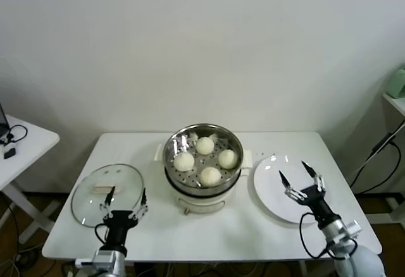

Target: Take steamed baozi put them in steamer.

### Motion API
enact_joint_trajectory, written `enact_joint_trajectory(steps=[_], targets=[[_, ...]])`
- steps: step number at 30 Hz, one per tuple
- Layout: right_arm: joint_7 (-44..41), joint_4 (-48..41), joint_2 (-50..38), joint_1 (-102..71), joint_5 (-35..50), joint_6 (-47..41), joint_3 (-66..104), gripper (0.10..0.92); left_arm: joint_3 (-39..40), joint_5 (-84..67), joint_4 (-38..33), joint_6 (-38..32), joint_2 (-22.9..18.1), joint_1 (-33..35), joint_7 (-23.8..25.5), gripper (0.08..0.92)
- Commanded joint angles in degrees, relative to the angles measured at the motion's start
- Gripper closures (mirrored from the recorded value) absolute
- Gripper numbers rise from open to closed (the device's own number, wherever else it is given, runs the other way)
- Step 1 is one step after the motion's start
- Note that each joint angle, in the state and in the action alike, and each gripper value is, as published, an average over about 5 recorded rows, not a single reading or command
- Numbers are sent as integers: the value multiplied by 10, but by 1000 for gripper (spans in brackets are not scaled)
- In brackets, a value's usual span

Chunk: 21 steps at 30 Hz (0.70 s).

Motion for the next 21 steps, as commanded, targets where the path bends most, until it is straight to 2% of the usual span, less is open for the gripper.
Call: enact_joint_trajectory(steps=[1,11,21], targets=[[22,37,87,-85,-8,14,57,203,-14,-17,-3,10,2,4,9,177],[19,39,83,-77,-19,7,50,203,-31,-40,-5,-1,2,9,41,177],[12,40,84,-75,-20,8,48,203,-32,-48,-7,-1,0,4,41,177]])
